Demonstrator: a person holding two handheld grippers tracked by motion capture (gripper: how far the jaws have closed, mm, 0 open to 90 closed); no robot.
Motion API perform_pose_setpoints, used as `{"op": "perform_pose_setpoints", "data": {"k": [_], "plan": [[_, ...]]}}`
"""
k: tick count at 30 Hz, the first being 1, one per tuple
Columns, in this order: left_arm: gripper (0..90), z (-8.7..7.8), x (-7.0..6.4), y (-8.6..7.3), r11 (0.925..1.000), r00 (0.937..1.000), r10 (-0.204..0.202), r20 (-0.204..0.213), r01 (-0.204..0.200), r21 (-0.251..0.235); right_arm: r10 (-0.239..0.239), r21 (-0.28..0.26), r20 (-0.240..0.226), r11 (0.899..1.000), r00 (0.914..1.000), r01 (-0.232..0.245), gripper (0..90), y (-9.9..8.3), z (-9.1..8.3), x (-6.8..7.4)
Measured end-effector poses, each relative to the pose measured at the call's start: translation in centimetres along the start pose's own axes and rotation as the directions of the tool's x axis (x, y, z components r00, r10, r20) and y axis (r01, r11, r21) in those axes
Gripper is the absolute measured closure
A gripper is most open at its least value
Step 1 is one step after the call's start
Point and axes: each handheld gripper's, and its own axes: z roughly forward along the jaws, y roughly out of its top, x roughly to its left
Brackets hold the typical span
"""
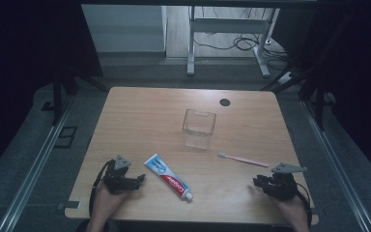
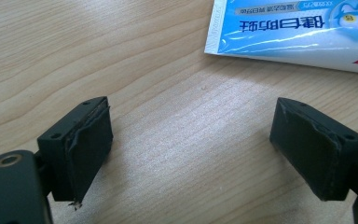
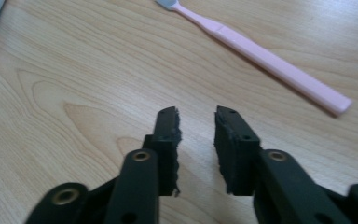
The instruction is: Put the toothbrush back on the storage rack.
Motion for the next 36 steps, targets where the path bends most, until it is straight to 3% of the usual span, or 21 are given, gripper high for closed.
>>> {"op": "perform_pose_setpoints", "data": {"k": [11, 25, 28, 36], "plan": [[12.9, 0.0, 0.0, 0.0, 1.0000, 1.0000, -0.002, 0.000, 0.002, 0.000, -0.010, 0.022, 0.007, 1.000, 0.9999, 0.010, 88.8, 1.4, -0.1, -1.1], [12.9, 0.0, 0.0, 0.0, 1.0000, 1.0000, -0.005, 0.000, 0.005, 0.000, -0.020, 0.010, 0.091, 1.000, 0.9956, 0.019, 89.0, 3.0, 0.0, -3.8], [12.9, 0.0, 0.0, 0.0, 1.0000, 1.0000, -0.006, 0.000, 0.006, 0.000, 0.015, 0.004, 0.088, 1.000, 0.9960, -0.015, 89.0, 3.7, 0.3, -4.8], [12.9, 0.0, 0.0, 0.0, 1.0000, 1.0000, -0.003, 0.000, 0.003, 0.001, 0.048, 0.031, 0.083, 0.998, 0.9954, -0.051, 89.1, 4.1, 1.6, -6.0]]}}
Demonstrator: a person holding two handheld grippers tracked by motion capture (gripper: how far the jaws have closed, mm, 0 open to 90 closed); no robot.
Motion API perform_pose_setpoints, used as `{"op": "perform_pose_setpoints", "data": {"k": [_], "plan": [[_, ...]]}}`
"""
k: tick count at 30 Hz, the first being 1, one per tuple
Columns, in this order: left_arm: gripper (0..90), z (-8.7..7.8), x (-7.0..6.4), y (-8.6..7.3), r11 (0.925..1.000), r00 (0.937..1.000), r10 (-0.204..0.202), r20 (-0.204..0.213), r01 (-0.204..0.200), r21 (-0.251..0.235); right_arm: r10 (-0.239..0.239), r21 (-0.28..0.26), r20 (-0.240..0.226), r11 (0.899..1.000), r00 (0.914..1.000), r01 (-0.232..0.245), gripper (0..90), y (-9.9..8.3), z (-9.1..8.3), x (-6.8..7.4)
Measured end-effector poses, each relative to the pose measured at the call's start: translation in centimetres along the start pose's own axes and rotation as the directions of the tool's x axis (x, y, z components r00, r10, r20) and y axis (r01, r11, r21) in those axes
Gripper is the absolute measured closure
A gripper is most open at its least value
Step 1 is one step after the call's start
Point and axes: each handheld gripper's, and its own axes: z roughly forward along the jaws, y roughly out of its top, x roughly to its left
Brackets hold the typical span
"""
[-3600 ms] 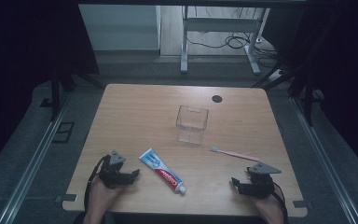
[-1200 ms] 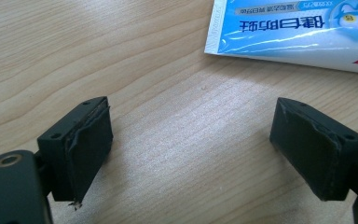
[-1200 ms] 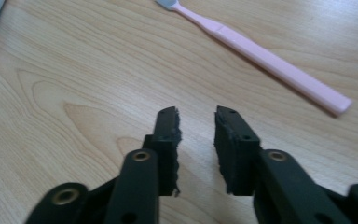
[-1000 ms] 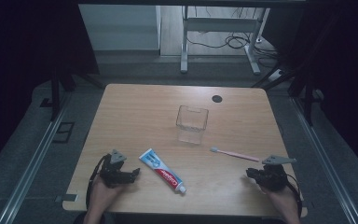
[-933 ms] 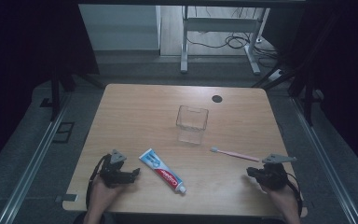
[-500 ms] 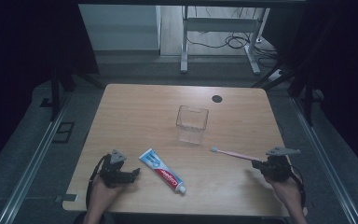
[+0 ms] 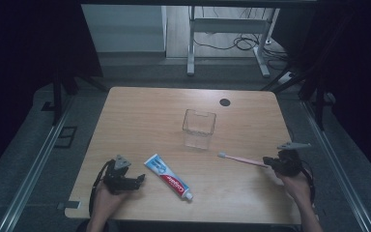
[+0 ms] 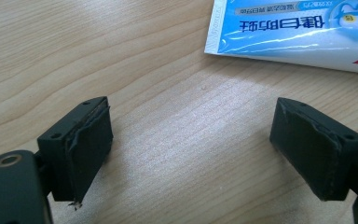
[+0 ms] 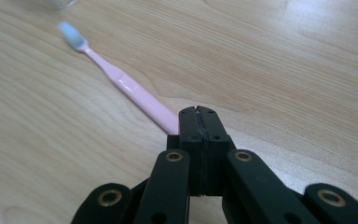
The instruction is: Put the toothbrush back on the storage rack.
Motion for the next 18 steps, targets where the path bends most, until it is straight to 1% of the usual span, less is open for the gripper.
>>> {"op": "perform_pose_setpoints", "data": {"k": [6, 9, 13, 18], "plan": [[12.9, 0.0, 0.0, 0.0, 1.0000, 1.0000, 0.004, 0.000, -0.004, 0.000, 0.032, 0.004, 0.016, 0.999, 0.9993, -0.032, 89.1, -0.1, 1.0, -0.9], [12.9, 0.0, 0.0, 0.0, 1.0000, 1.0000, 0.004, 0.000, -0.004, 0.000, 0.038, 0.011, 0.017, 0.999, 0.9991, -0.038, 89.1, -0.2, 1.3, -1.2], [12.9, 0.0, 0.0, 0.0, 1.0000, 1.0000, 0.004, 0.000, -0.004, 0.000, 0.039, 0.018, 0.013, 0.999, 0.9992, -0.039, 89.0, -0.5, 1.5, -1.2], [12.9, 0.0, 0.0, 0.0, 1.0000, 1.0000, 0.004, -0.001, -0.004, 0.000, 0.036, 0.014, -0.012, 0.999, 0.9993, -0.035, 88.6, -0.9, 1.3, -0.9]]}}
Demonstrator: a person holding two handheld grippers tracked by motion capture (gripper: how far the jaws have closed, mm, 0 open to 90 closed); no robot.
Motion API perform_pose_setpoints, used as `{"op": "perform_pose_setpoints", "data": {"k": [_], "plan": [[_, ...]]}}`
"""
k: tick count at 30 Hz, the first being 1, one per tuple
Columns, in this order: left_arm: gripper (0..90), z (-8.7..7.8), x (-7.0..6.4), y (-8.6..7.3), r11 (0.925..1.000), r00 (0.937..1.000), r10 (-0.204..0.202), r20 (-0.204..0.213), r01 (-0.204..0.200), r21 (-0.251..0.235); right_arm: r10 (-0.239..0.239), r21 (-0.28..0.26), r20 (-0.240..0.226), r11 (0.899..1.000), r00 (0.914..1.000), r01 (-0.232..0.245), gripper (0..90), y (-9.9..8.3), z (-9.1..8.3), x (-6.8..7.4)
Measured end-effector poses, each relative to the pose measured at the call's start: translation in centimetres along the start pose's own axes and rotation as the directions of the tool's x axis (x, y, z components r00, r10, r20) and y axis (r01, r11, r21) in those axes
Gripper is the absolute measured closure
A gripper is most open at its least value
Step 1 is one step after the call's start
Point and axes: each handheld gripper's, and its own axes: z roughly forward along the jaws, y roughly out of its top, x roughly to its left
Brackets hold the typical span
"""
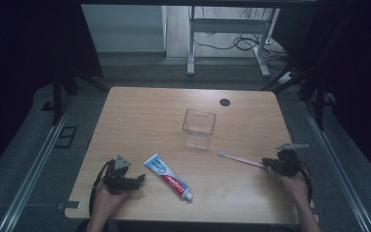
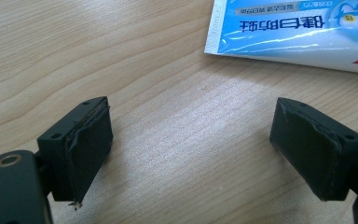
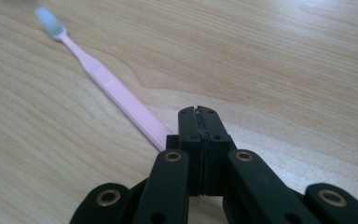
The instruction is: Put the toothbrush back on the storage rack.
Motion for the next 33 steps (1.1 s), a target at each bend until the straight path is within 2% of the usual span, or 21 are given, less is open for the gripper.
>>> {"op": "perform_pose_setpoints", "data": {"k": [6, 12, 22, 33], "plan": [[12.9, 0.0, 0.0, 0.0, 1.0000, 1.0000, -0.002, 0.001, 0.002, 0.000, -0.009, 0.003, -0.031, 1.000, 0.9995, 0.009, 87.5, -0.6, -0.2, 0.5], [12.9, 0.0, 0.0, 0.0, 1.0000, 1.0000, -0.002, 0.000, 0.002, 0.000, -0.029, 0.014, -0.053, 0.999, 0.9982, 0.030, 87.3, -1.4, -0.4, 1.6], [12.9, 0.0, 0.0, 0.0, 1.0000, 1.0000, 0.002, 0.000, -0.001, 0.000, -0.074, 0.009, -0.091, 0.997, 0.9931, 0.075, 86.4, -2.5, -0.9, 3.6], [12.9, 0.0, 0.0, 0.0, 1.0000, 1.0000, -0.002, 0.000, 0.002, 0.000, -0.097, 0.004, -0.125, 0.995, 0.9874, 0.098, 85.4, -3.4, -1.3, 5.2]]}}
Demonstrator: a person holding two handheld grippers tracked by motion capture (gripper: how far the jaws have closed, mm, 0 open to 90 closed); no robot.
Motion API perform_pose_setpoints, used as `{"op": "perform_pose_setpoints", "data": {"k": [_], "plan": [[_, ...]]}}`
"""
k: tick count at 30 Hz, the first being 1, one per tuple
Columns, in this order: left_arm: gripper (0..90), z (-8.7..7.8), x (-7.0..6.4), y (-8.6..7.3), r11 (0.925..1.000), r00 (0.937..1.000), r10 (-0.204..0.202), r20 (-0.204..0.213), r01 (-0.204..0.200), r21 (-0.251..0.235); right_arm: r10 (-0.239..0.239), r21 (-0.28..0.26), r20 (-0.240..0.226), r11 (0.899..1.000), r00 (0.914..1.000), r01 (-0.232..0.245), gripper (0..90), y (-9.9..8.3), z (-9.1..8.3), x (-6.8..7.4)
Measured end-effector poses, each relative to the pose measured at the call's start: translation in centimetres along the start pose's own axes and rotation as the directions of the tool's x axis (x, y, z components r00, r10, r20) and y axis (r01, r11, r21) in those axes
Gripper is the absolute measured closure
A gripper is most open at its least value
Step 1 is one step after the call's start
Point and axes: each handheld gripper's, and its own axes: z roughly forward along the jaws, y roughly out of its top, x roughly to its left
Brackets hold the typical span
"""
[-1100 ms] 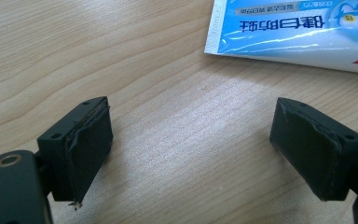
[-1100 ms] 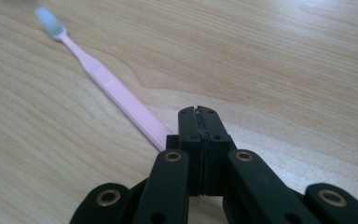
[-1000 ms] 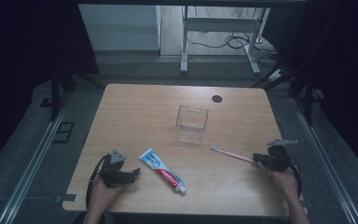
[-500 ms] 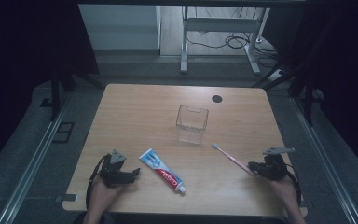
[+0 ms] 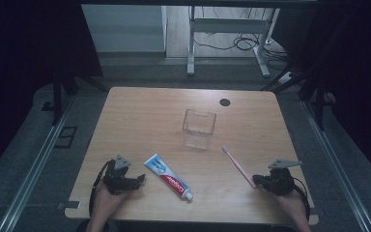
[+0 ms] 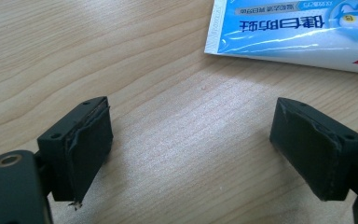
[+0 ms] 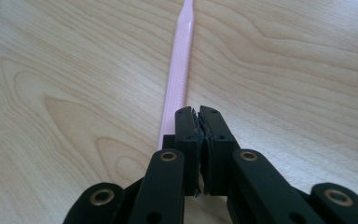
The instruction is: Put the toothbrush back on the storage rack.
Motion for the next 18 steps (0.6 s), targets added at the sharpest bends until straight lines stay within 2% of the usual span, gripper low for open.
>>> {"op": "perform_pose_setpoints", "data": {"k": [8, 11, 18], "plan": [[12.9, 0.00, 0.02, 0.00, 1.0000, 1.0000, 0.003, 0.000, -0.003, 0.000, 0.009, -0.005, 0.013, 1.000, 0.9999, -0.009, 80.2, 0.01, -0.36, -0.34], [12.9, 0.00, 0.02, 0.01, 1.0000, 1.0000, 0.003, 0.000, -0.003, 0.000, 0.008, 0.002, 0.019, 1.000, 0.9998, -0.008, 73.4, 0.16, -0.58, -0.36], [12.9, 0.00, 0.01, 0.00, 1.0000, 1.0000, 0.002, 0.000, -0.002, 0.000, 0.000, 0.024, 0.025, 1.000, 0.9997, -0.001, 64.4, 0.76, -0.74, -0.35]]}}
